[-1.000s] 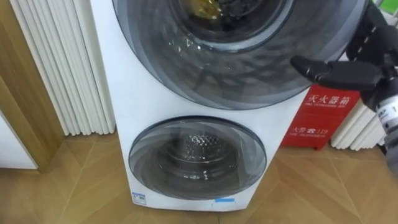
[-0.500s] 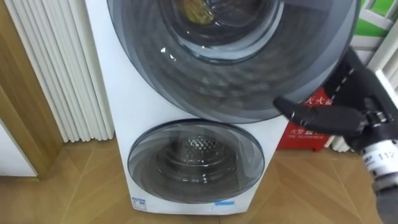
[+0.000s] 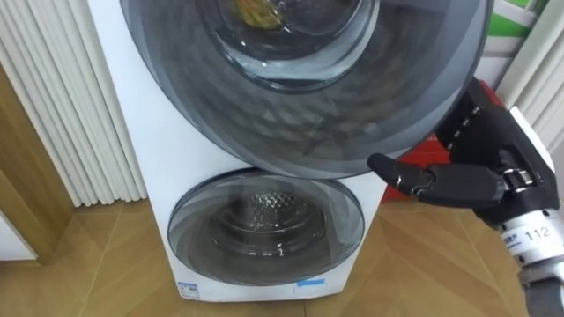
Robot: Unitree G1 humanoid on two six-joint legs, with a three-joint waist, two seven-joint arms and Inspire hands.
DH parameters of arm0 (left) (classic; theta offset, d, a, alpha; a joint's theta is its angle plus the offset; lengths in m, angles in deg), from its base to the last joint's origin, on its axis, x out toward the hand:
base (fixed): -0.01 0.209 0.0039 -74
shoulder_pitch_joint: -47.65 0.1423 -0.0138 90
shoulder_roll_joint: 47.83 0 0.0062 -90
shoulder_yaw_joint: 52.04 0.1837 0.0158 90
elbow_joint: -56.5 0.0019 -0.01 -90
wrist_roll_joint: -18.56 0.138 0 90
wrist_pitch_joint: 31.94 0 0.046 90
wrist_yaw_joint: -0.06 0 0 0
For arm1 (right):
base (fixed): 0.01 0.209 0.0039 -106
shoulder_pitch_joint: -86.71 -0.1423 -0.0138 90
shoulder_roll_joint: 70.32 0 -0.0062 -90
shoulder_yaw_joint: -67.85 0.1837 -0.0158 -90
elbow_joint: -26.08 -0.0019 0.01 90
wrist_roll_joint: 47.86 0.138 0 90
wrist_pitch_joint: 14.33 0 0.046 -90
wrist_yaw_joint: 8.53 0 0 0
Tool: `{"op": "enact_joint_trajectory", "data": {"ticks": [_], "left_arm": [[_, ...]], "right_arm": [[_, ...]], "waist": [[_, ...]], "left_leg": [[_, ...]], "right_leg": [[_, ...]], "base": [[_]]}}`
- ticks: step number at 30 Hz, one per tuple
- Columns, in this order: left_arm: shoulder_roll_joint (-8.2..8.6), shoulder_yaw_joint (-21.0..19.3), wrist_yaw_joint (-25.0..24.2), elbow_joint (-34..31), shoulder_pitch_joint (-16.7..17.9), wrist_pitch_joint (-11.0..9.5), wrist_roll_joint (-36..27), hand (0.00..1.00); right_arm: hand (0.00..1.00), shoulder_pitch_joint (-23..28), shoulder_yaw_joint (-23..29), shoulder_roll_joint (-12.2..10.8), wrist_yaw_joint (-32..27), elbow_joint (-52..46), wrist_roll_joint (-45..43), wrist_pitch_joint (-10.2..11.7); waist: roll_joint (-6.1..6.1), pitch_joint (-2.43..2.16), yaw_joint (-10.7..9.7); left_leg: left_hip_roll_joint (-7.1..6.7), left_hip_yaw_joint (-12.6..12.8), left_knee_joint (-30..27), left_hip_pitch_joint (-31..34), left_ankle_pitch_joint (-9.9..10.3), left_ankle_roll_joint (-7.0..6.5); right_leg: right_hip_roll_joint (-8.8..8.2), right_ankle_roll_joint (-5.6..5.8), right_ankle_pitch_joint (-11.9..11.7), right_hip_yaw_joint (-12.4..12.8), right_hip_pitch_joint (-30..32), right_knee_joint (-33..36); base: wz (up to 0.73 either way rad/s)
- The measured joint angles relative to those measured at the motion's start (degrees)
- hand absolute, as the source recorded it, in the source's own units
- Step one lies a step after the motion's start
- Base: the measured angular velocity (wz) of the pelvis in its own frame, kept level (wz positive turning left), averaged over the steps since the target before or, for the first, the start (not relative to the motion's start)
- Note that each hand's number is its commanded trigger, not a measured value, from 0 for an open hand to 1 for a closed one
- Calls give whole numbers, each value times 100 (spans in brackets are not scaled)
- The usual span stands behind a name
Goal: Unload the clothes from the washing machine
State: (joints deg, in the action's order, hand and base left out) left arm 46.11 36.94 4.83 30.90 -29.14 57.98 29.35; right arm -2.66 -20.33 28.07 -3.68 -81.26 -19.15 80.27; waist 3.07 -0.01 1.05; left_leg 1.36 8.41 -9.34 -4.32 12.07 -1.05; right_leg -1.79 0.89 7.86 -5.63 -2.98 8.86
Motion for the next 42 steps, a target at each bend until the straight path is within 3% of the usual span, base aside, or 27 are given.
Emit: {"op": "enact_joint_trajectory", "data": {"ticks": [7,12,18,22,29,33,38,42], "left_arm": [[12,29,-34,0,-56,-18,-12,0],[78,88,-40,127,-234,-83,-5,0],[145,138,-37,194,-369,-268,-14,0],[122,200,-29,197,-401,-277,-12,0],[-36,432,-32,197,-478,-280,-9,0],[-64,633,-39,199,-520,-287,-8,0],[-89,736,-42,203,-500,-283,-8,0],[-94,892,-49,202,-504,-278,-7,0]], "right_arm": [[0,5,7,-84,205,-235,7,-104],[0,4,8,-237,317,-429,-187,-299],[0,-5,6,-237,464,-588,-453,-359],[0,-32,-21,-254,519,-789,-427,-461],[0,-330,-314,-501,728,-1187,-311,-427],[0,-391,-718,-533,1167,-1314,-74,-204],[0,-390,-991,-681,1434,-1341,-73,-203],[0,-392,-1184,-690,1592,-1376,-65,-152]], "waist": [[-14,-1,-102],[-48,-5,-156],[-57,-12,-75],[-47,-13,-67],[69,-30,-26],[35,-9,82],[-17,17,80],[-44,8,88]], "left_leg": [[3,55,6,-17,1,1],[2,65,8,-22,2,2],[16,176,19,-22,2,2],[19,204,21,-27,2,3],[121,259,-25,-7,31,68],[152,274,-39,-49,37,92],[209,254,-49,-34,34,155],[214,232,-68,-5,19,178]], "right_leg": [[10,-3,-2,66,4,2],[12,-4,-3,77,16,27],[33,-4,-3,190,113,105],[35,-8,-5,201,122,105],[131,-82,-57,271,168,113],[157,-101,-69,265,125,92],[212,-133,-88,238,110,88],[220,-188,-77,212,112,76]], "base": [[-4],[-1],[-10],[-5],[-8],[-3],[0],[3]]}}
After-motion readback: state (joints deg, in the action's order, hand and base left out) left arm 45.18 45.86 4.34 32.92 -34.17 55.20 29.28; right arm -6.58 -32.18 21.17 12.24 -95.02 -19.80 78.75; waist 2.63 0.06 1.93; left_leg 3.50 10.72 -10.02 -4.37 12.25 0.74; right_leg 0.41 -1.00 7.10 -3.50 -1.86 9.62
